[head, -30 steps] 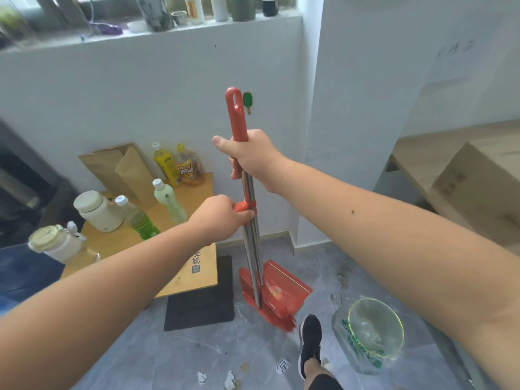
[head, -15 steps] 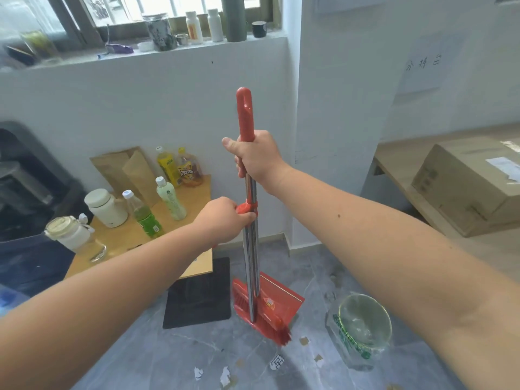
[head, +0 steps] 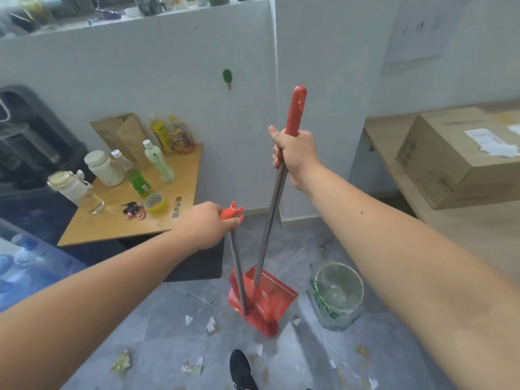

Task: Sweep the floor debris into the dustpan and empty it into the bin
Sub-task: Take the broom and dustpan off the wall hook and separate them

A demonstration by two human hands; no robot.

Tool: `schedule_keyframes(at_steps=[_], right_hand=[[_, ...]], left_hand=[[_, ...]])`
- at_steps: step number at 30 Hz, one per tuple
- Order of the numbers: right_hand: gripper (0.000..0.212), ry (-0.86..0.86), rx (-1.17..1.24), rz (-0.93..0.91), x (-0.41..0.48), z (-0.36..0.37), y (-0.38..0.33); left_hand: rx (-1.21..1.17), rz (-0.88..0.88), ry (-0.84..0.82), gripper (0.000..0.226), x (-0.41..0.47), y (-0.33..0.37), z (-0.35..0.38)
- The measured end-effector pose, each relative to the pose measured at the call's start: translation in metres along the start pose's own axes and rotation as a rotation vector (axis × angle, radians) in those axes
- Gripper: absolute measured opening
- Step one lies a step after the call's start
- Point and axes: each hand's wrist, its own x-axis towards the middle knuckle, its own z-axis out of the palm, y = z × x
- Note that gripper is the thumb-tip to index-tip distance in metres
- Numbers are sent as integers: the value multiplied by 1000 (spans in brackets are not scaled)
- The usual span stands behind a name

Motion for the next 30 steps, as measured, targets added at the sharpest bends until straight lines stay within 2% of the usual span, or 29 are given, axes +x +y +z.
schedule_keyframes(at_steps=[6, 15, 20, 23, 26, 29, 30], right_hand=[[42, -90, -114, 30, -40, -37, 24], [37, -83, -333, 131, -87, -90, 78], [57, -166, -785, 224, -120, -106, 109], [55, -206, -997, 367, -146, -106, 123], [48, -180, -770, 672, -176, -104, 145], [25, -128, -504, 796, -206, -104, 166], [24, -72, -438, 822, -215, -105, 171]], left_hand=[[-1, -10, -20, 54, -31, 10, 41], [78, -30, -114, 48, -63, -5, 89], [82, -36, -184, 48, -73, -36, 109], [76, -20, -213, 48, -78, -59, 117], [76, -27, -248, 48, -85, -80, 124], [57, -32, -273, 48, -91, -97, 130], [57, -32, -285, 48, -92, -100, 132]])
